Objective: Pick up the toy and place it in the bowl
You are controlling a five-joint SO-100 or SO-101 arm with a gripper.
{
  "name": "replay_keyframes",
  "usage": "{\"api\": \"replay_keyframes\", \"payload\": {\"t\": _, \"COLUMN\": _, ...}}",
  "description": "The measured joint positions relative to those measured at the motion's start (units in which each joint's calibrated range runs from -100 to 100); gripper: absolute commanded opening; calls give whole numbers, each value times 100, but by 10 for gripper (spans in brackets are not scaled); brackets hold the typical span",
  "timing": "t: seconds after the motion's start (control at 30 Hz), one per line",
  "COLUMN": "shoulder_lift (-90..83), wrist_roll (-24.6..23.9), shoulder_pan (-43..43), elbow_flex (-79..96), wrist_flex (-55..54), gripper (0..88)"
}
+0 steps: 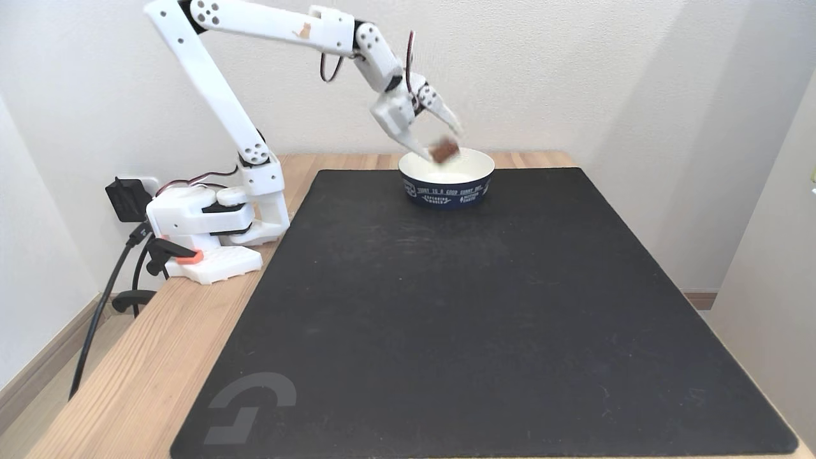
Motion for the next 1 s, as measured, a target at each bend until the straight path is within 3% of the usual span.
{"api": "replay_keyframes", "payload": {"t": 0.3, "shoulder_lift": -150, "wrist_roll": 118, "shoulder_pan": 591, "elbow_flex": 66, "wrist_flex": -101, "gripper": 288}}
{"api": "replay_keyframes", "payload": {"t": 0.5, "shoulder_lift": -1316, "wrist_roll": 154, "shoulder_pan": 1806, "elbow_flex": 718, "wrist_flex": -101, "gripper": 41}}
{"api": "replay_keyframes", "payload": {"t": 1.0, "shoulder_lift": -6270, "wrist_roll": 139, "shoulder_pan": 2206, "elbow_flex": 5744, "wrist_flex": -464, "gripper": 42}}
